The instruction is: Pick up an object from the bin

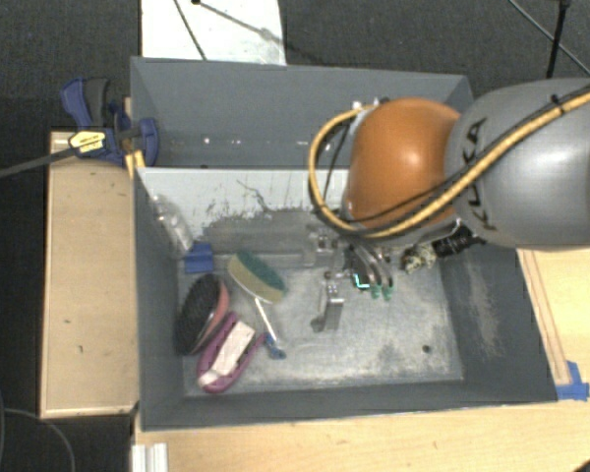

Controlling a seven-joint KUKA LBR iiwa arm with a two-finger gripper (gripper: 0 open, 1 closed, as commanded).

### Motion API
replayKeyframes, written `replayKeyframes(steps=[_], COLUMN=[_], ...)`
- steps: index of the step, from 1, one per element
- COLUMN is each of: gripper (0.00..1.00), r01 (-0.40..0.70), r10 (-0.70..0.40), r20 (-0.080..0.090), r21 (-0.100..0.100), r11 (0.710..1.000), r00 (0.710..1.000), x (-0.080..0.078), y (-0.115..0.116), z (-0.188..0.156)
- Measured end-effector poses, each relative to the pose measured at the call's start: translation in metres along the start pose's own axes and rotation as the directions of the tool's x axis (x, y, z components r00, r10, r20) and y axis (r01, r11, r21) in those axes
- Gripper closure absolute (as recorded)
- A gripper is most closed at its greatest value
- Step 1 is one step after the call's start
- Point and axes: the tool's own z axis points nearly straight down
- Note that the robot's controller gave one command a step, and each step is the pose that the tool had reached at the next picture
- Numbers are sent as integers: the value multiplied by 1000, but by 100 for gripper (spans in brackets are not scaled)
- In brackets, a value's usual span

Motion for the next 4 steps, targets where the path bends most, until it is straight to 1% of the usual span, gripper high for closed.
replayKeyframes(steps=[1, 2, 3, 4], gripper=[0, 100, 100, 100], r01=[38, 29, 58, 69], r10=[-38, -29, -58, -69], r20=[20, 22, 14, 16], r21=[-3, -6, -2, -1], r11=[999, 1000, 998, 998], r00=[999, 999, 998, 998], x=[-1, -2, 22, -1], y=[59, 59, 60, 55], z=[107, 103, 29, -40])
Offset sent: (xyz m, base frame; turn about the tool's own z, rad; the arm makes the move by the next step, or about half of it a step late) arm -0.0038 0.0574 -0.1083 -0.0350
